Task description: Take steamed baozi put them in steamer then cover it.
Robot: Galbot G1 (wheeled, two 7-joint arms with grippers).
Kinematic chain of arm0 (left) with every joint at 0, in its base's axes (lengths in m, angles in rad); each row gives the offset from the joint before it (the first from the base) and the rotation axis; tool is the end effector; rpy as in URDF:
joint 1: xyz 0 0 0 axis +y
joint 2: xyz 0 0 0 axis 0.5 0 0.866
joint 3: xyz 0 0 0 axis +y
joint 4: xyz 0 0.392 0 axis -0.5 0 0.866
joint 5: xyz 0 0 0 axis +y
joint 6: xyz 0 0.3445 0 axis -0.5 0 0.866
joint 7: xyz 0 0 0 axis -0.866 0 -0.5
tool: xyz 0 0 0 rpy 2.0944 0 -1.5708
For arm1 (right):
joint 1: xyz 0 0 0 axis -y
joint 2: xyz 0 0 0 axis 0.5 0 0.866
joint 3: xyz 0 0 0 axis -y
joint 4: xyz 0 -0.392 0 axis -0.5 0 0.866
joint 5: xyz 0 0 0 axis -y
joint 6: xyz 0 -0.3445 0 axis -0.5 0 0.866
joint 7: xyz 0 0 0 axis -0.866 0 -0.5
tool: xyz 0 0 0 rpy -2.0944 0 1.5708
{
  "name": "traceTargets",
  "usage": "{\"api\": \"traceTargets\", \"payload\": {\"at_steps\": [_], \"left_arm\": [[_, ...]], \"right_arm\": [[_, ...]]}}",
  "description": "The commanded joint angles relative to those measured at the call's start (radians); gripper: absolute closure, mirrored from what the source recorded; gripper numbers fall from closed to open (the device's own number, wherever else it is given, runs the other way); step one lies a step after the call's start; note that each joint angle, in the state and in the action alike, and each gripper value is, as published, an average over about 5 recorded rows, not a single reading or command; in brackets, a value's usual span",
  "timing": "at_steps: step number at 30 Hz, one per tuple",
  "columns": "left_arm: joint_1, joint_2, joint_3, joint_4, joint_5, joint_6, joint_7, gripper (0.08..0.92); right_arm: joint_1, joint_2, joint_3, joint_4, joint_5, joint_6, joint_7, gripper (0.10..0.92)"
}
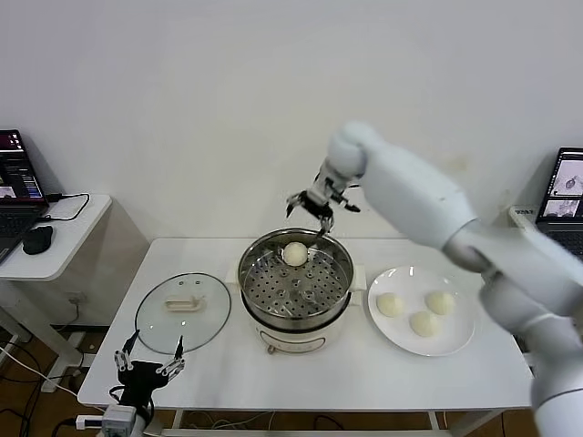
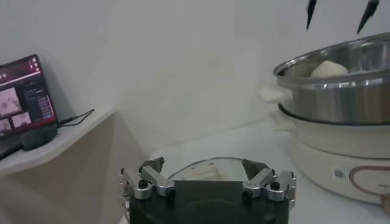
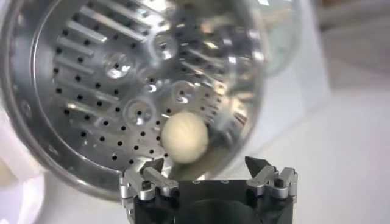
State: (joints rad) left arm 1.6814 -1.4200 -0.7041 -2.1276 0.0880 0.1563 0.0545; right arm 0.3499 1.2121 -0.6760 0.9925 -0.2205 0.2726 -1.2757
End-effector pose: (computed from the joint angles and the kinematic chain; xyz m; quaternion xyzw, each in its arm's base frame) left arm 0.1134 0.0835 -0.3313 0.0162 -0.9819 -0.1501 0.1141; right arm 0.6462 0.0480 -0.0072 0.5978 -0.4031 0.6882 0.0804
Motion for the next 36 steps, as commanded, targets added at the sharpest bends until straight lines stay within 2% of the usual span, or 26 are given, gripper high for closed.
{"api": "traceTargets", "payload": {"at_steps": [1,6,14,26,36], "left_arm": [[0.001,0.006,0.003,-0.003,-0.007,0.002,0.002,0.177],[0.002,0.012,0.010,-0.006,-0.009,0.005,0.004,0.177],[0.017,0.009,0.014,-0.033,-0.010,0.013,0.007,0.177],[0.030,-0.007,0.017,-0.032,-0.004,0.013,0.006,0.177],[0.021,-0.005,0.011,-0.005,-0.003,0.015,0.006,0.177]], "right_arm": [[0.080,-0.345,-0.028,0.297,0.358,-0.621,-0.046,0.203],[0.013,-0.493,-0.022,0.391,0.352,-0.749,-0.040,0.203],[-0.204,-0.606,0.078,0.432,0.197,-0.728,-0.053,0.203],[-0.455,-0.513,0.172,0.347,0.011,-0.627,-0.062,0.203],[-0.519,-0.386,0.219,0.203,-0.089,-0.535,0.009,0.203]]}}
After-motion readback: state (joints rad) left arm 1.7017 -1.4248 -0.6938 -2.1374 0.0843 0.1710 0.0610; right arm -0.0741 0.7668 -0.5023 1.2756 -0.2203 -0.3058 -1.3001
